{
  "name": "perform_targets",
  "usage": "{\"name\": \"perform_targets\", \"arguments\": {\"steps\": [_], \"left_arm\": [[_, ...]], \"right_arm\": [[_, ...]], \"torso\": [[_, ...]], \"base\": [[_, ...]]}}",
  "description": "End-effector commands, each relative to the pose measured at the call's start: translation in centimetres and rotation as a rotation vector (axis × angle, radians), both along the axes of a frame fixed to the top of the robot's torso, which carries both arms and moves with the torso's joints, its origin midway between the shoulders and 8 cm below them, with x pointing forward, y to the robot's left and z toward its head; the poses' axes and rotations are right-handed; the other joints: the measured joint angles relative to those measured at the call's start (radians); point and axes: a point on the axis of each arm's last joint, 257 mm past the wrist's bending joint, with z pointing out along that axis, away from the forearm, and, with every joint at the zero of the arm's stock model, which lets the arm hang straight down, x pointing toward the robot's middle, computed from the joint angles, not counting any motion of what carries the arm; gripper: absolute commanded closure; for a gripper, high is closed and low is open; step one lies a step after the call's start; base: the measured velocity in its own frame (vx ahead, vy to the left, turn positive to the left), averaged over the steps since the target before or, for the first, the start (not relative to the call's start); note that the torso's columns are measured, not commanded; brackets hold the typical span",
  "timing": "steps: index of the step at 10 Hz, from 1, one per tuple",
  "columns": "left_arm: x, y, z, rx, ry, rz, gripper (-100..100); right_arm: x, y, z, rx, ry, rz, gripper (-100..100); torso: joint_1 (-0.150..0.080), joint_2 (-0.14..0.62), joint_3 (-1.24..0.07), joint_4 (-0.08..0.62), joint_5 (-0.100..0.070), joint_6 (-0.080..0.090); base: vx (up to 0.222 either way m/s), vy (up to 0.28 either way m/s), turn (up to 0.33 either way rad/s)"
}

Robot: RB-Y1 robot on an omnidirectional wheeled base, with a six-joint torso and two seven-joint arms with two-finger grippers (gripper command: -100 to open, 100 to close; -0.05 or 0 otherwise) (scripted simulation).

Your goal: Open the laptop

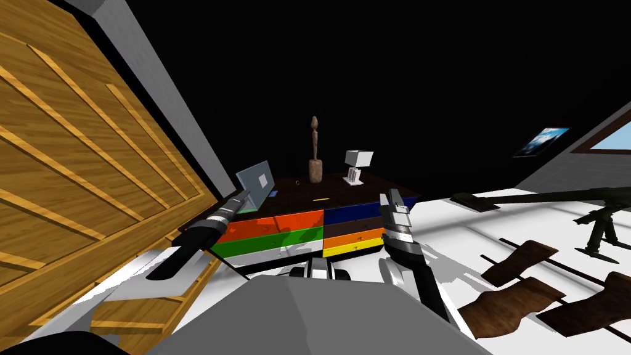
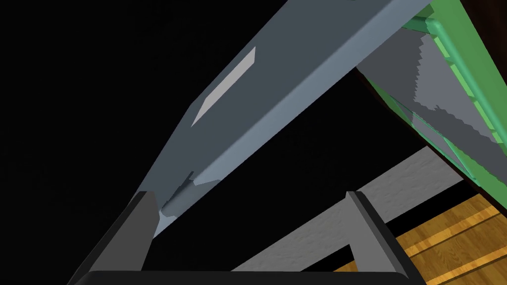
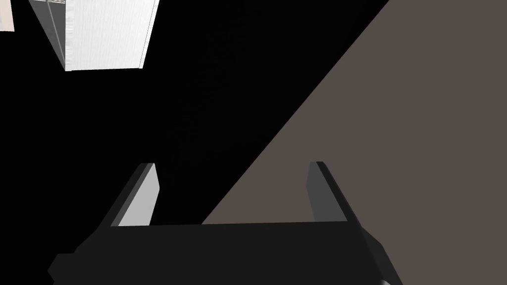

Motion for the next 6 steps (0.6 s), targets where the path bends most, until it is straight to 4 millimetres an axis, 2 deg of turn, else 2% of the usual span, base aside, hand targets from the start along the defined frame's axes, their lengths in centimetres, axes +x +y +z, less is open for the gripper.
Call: {"name": "perform_targets", "arguments": {"steps": [1,4,5,6], "left_arm": [[-0.3,1.0,-0.1,0.010,0.032,0.026,-100],[-0.6,0.2,1.4,0.028,0.033,0.019,-100],[-0.6,-0.6,2.2,0.034,0.024,0.005,-100],[-0.6,0.0,1.7,0.031,0.029,0.013,-100]], "right_arm": [[0.0,0.0,0.0,0.000,0.000,0.000,0],[0.0,0.0,0.0,0.000,0.000,0.000,0],[0.0,0.0,0.0,0.000,0.000,0.000,0],[0.0,0.0,0.0,0.000,0.000,0.000,0]], "torso": [[0.000,0.000,0.000,0.000,0.000,0.000],[-0.004,0.003,0.002,0.002,-0.003,0.000],[-0.005,0.005,0.003,0.003,-0.004,-0.001],[-0.006,0.007,0.004,0.004,-0.004,-0.001]], "base": [[0.001,-0.022,-0.027],[0.003,-0.023,-0.031],[0.008,-0.019,-0.024],[0.005,-0.008,-0.005]]}}
